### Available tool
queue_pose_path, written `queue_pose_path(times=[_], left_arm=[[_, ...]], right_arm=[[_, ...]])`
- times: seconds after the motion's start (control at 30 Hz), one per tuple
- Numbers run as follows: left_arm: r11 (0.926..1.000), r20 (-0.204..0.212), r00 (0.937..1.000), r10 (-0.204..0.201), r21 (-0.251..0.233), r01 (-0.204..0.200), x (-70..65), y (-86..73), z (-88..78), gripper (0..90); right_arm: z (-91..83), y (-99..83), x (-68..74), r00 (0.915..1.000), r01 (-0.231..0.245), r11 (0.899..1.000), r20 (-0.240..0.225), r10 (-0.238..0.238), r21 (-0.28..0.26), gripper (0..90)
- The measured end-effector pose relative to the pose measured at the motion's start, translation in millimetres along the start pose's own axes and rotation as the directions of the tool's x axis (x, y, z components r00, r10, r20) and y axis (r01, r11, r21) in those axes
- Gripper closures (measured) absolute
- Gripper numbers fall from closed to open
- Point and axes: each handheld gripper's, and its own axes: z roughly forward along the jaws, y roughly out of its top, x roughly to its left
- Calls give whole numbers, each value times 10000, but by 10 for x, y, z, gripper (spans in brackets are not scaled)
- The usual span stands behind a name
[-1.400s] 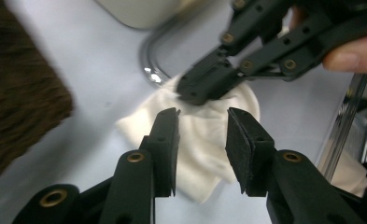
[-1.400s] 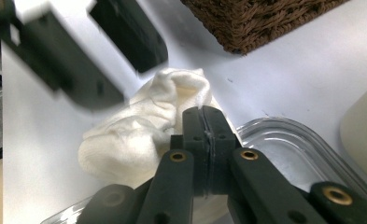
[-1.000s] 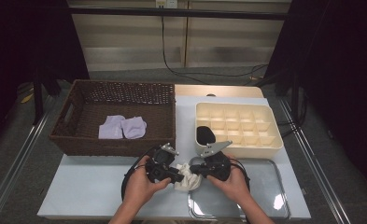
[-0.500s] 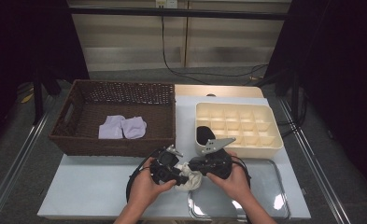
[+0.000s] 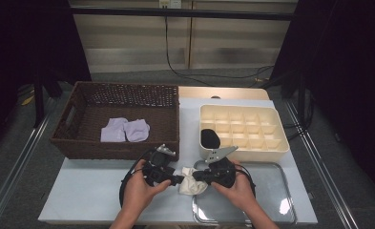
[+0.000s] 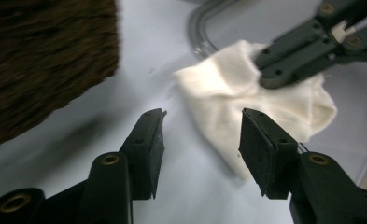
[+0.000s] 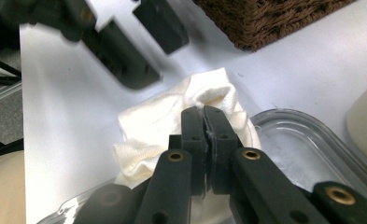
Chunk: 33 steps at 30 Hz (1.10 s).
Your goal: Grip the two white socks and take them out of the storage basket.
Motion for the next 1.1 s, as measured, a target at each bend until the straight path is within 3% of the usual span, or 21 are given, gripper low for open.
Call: queue_pose_path(times=[0.17, 0.37, 0.47, 0.5, 0.53, 0.57, 0.6, 0.63, 0.73, 0.97, 1.03, 1.1], left_arm=[[9998, 448, 9988, -184, 81, 181, 22, -31, 59, 491], [9990, 664, 9977, 100, 422, -128, -18, -27, 191, 522], [9988, 443, 9986, 286, 385, -304, -57, -25, 222, 560], [9974, 380, 9979, 529, 476, -546, -60, -20, 225, 584], [9977, 303, 9982, 515, 419, -528, -81, -19, 236, 617], [9964, 411, 9966, 712, 437, -730, -91, -15, 245, 645], [9966, 758, 9953, 608, 508, -648, -95, -11, 258, 733], [9963, 707, 9954, 648, 523, -685, -105, -9, 265, 777], [9970, 722, 9957, 584, 464, -618, -107, -2, 247, 839], [9974, 858, 9951, 486, 493, -530, -54, 31, 76, 851], [9961, 805, 9948, 624, 574, -671, -31, 40, 31, 851], [9971, 737, 9961, 475, 554, -516, -13, 42, -18, 851]], right_arm=[[-20, -21, -13, 10000, -7, 10000, 68, 7, -46, 873], [-33, -35, -26, 9999, -93, 9999, 67, 94, -91, 873], [-52, -51, -44, 9999, -131, 9999, 99, 132, -92, 872], [-55, -57, -50, 9998, -193, 9997, 64, 194, -121, 872], [-57, -64, -54, 9997, -240, 9996, 29, 240, -166, 872], [-57, -67, -54, 9996, -267, 9995, 32, 268, -156, 872], [-55, -65, -54, 9996, -263, 9995, 36, 263, -169, 872], [-56, -60, -51, 9997, -234, 9996, 77, 235, -149, 871], [-60, -54, -48, 9997, -223, 9996, 100, 224, -150, 869], [-60, -8, -44, 9997, -221, 9992, 30, 222, -337, 870], [-48, 19, -37, 9997, -254, 9987, -12, 254, -436, 869], [-22, 50, -32, 9997, -228, 9987, -33, 227, -459, 869]])
